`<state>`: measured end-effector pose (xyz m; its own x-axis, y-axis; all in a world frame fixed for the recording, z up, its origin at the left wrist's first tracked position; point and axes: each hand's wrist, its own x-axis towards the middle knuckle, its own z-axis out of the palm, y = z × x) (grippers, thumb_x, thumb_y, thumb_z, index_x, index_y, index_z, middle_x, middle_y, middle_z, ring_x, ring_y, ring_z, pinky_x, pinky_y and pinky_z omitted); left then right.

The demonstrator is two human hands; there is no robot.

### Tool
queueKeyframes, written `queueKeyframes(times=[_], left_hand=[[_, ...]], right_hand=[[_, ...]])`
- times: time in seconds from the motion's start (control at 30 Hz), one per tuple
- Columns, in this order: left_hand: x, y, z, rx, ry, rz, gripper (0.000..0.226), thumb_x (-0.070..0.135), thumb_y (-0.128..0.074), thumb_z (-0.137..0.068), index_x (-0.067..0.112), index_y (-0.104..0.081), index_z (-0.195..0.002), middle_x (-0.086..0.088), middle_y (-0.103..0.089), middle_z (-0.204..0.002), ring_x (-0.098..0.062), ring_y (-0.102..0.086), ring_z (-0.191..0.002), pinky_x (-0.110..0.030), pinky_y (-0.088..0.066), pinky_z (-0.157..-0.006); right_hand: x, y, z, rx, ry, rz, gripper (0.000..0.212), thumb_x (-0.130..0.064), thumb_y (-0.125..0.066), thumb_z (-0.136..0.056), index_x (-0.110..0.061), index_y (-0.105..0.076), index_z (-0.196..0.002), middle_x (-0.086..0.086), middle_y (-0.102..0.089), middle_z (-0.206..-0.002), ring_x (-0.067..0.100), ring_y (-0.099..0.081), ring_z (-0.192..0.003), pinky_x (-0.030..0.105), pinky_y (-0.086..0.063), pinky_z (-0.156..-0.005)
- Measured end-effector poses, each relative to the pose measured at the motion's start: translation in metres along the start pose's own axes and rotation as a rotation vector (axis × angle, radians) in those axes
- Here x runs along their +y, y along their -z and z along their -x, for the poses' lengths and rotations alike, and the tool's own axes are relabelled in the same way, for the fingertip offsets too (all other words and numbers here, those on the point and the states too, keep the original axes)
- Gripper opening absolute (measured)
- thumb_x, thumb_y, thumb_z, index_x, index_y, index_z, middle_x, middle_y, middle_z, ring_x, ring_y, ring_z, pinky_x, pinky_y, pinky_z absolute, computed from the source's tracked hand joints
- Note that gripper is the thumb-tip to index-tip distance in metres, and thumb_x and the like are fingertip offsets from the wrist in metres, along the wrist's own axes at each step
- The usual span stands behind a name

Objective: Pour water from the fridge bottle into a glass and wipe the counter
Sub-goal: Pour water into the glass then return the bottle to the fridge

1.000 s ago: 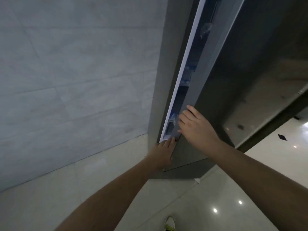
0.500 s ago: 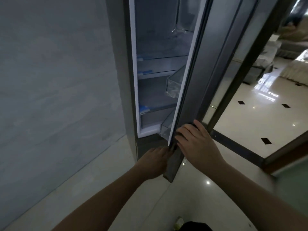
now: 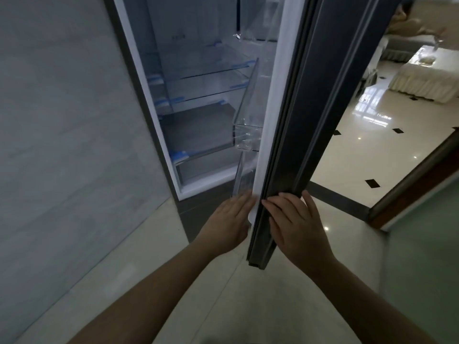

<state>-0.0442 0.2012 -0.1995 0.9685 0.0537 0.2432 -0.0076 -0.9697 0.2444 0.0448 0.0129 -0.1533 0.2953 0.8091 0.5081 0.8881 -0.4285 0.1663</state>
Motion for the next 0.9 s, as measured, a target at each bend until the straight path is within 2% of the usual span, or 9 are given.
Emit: queueKeyframes(times=[0.07,0.17,0.27,0.4,0.53,0.63,0.77,0.9], left_hand=[[0.015,-0.011,-0.007,-0.013,-0.010,0.007,0.079,0.030,-0.054,-0.095,0.022,-0.004,-0.157,-0.007,-0.008,-0.165,-0.019,-0.012,-0.150,-0.030,-0.004,-0.120],[0.035,-0.026,-0.017,-0.033,-0.034,0.010,0.087,0.029,-0.058,-0.093,0.024,0.001,-0.157,-0.011,-0.010,-0.164,-0.024,-0.018,-0.149,-0.038,-0.021,-0.120],[0.057,-0.040,-0.029,-0.038,-0.059,0.010,0.090,0.028,-0.057,-0.093,0.029,0.006,-0.156,-0.012,-0.008,-0.164,-0.026,-0.021,-0.148,-0.040,-0.024,-0.119],[0.082,-0.058,-0.048,-0.087,-0.096,-0.080,0.075,0.031,-0.055,-0.094,0.024,-0.014,-0.157,-0.012,-0.012,-0.164,-0.026,-0.018,-0.149,-0.040,-0.015,-0.119],[0.105,-0.072,-0.069,-0.121,-0.173,-0.184,0.063,0.031,-0.057,-0.091,0.016,-0.039,-0.149,-0.013,-0.033,-0.157,-0.027,-0.032,-0.145,-0.041,-0.017,-0.118],[0.124,-0.078,-0.087,-0.130,-0.214,-0.177,0.060,0.029,-0.058,-0.090,0.012,-0.044,-0.146,-0.014,-0.036,-0.156,-0.028,-0.036,-0.143,-0.042,-0.024,-0.117],[0.148,-0.087,-0.111,-0.160,-0.261,-0.170,0.061,0.026,-0.060,-0.089,0.008,-0.045,-0.145,-0.016,-0.033,-0.157,-0.030,-0.033,-0.144,-0.040,-0.021,-0.116],[0.166,-0.098,-0.135,-0.191,-0.314,-0.187,0.061,0.028,-0.057,-0.092,0.008,-0.042,-0.147,-0.016,-0.029,-0.158,-0.029,-0.025,-0.148,-0.043,-0.022,-0.120]], right_hand=[[0.013,0.002,0.017,0.004,-0.026,-0.015,0.040,-0.032,-0.038,-0.101,-0.010,-0.061,-0.125,0.011,-0.063,-0.126,0.028,-0.051,-0.125,0.050,-0.024,-0.115],[0.035,0.008,0.040,-0.009,-0.059,-0.013,0.042,-0.032,-0.038,-0.100,-0.010,-0.058,-0.129,0.012,-0.061,-0.130,0.027,-0.046,-0.129,0.051,-0.028,-0.112],[0.054,0.011,0.061,-0.021,-0.127,-0.027,0.044,-0.031,-0.040,-0.097,-0.010,-0.056,-0.132,0.013,-0.057,-0.134,0.029,-0.043,-0.133,0.051,-0.031,-0.112],[0.081,0.014,0.085,-0.022,-0.236,-0.079,0.047,-0.033,-0.041,-0.097,-0.008,-0.055,-0.134,0.016,-0.055,-0.134,0.031,-0.043,-0.132,0.046,-0.039,-0.108],[0.109,0.018,0.101,-0.036,-0.338,-0.086,0.049,-0.037,-0.040,-0.100,-0.005,-0.057,-0.133,0.019,-0.055,-0.133,0.035,-0.048,-0.129,0.043,-0.043,-0.102],[0.128,0.022,0.111,-0.070,-0.425,-0.099,0.054,-0.039,-0.042,-0.094,-0.004,-0.054,-0.135,0.021,-0.053,-0.135,0.036,-0.049,-0.128,0.046,-0.047,-0.101],[0.155,0.022,0.126,-0.133,-0.501,-0.052,0.059,-0.035,-0.061,-0.089,-0.004,-0.050,-0.138,0.020,-0.049,-0.141,0.036,-0.046,-0.132,0.047,-0.044,-0.103],[0.176,0.026,0.141,-0.136,-0.521,0.017,0.061,-0.032,-0.069,-0.085,-0.004,-0.052,-0.137,0.020,-0.049,-0.142,0.036,-0.047,-0.131,0.046,-0.042,-0.103]])
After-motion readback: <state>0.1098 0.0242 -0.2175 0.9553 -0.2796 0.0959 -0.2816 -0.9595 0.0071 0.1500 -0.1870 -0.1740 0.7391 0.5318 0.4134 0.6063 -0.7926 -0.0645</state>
